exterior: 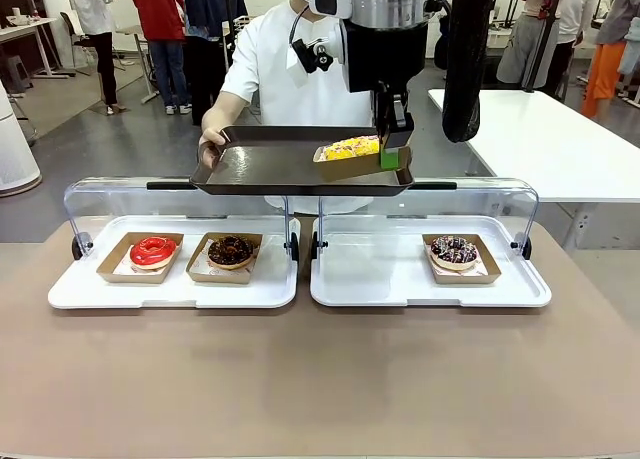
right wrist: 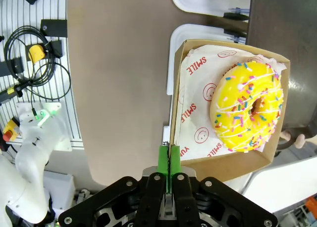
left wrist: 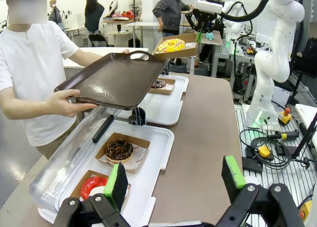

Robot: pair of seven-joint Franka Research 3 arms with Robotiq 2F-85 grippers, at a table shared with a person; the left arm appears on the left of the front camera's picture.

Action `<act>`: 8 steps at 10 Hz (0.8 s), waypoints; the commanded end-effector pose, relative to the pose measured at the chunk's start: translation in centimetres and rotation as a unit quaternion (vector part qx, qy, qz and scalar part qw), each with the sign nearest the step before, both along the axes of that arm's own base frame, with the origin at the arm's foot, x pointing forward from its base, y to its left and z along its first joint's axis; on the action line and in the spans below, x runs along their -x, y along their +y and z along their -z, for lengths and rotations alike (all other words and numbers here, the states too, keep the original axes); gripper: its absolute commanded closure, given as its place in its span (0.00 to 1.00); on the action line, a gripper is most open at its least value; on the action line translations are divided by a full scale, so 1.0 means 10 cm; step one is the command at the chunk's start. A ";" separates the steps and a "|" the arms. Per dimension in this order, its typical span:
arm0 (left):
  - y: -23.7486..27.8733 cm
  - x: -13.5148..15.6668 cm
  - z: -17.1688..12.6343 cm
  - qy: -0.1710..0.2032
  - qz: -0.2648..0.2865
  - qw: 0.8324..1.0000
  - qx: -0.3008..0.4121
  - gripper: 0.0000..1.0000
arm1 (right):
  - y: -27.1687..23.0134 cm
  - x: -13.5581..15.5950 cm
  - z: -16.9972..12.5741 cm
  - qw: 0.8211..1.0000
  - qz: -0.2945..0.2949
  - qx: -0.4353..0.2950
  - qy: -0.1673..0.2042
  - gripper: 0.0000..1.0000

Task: Provide the desired donut to the person.
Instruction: Place the picked Paper togo box onto the Handle tray extended by the person.

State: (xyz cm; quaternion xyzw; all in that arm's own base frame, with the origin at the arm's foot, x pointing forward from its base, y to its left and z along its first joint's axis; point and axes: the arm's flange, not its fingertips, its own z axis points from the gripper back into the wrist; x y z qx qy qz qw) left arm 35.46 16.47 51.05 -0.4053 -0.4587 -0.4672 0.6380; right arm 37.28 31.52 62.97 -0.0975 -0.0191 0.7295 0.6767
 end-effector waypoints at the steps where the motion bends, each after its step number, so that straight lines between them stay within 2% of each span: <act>1: 0.01 0.02 -0.02 -0.003 0.001 1.000 0.003 0.00 | 0.03 -0.08 -0.07 1.000 -0.003 -0.010 -0.014 0.98; 3: 0.01 0.02 -0.02 -0.003 0.001 1.000 0.003 0.00 | 0.06 -0.32 -0.14 0.999 0.030 -0.015 -0.042 0.98; 7: 0.01 0.02 -0.02 -0.003 0.001 1.000 0.003 0.00 | 0.17 -0.73 -0.14 0.997 0.023 -0.073 -0.009 0.98; 8: 0.01 0.02 -0.02 -0.003 0.001 1.000 0.003 0.00 | 0.19 -0.85 -0.12 0.996 0.038 -0.073 -0.018 0.98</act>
